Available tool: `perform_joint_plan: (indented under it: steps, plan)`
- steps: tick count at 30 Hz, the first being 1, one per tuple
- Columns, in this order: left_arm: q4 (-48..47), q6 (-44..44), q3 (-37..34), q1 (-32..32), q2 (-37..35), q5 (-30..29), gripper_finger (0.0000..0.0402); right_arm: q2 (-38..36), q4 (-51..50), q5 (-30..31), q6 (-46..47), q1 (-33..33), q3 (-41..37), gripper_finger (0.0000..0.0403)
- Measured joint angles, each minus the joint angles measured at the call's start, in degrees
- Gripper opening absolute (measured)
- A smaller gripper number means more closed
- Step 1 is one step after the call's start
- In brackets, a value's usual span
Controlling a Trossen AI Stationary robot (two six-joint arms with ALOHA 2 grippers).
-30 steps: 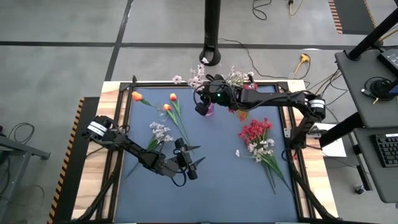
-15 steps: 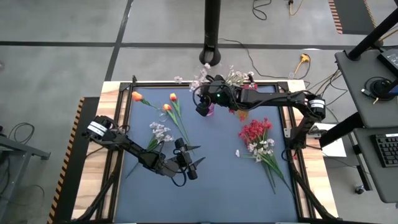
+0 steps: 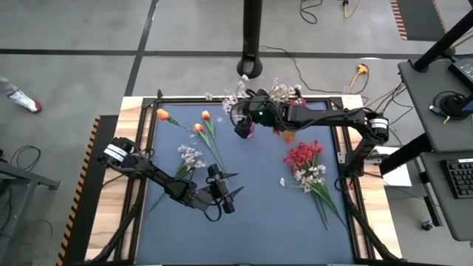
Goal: Sort flowers into vase by color
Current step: Put the white flowers into the pink vase, then put the orange tulip into the transparent vase
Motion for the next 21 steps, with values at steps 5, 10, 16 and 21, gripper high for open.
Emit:
perform_joint_plan:
  steps: [5, 10, 16, 21]
  plan:
    - [0.01, 0.0, 0.0, 0.0, 0.01, 0.0, 0.0237, -1.95, -1.69, 0.0, 0.64, 0.18, 0.0, 0.0251]
    - [0.07, 0.01, 0.0, -0.09, -0.04, 0.05, 0.0237, -3.82, -2.85, -0.04, 1.13, 1.03, 0.0, 0.0268]
    - [0.14, 0.26, 0.53, -1.21, -1.58, 0.11, 0.0237, -6.5, -3.26, -0.2, 1.15, 2.57, 0.01, 0.0278]
    - [0.07, 0.7, 0.61, -2.51, -2.32, 0.15, 0.0237, -8.99, -3.55, -0.22, 1.11, 4.07, 0.0, 0.0277]
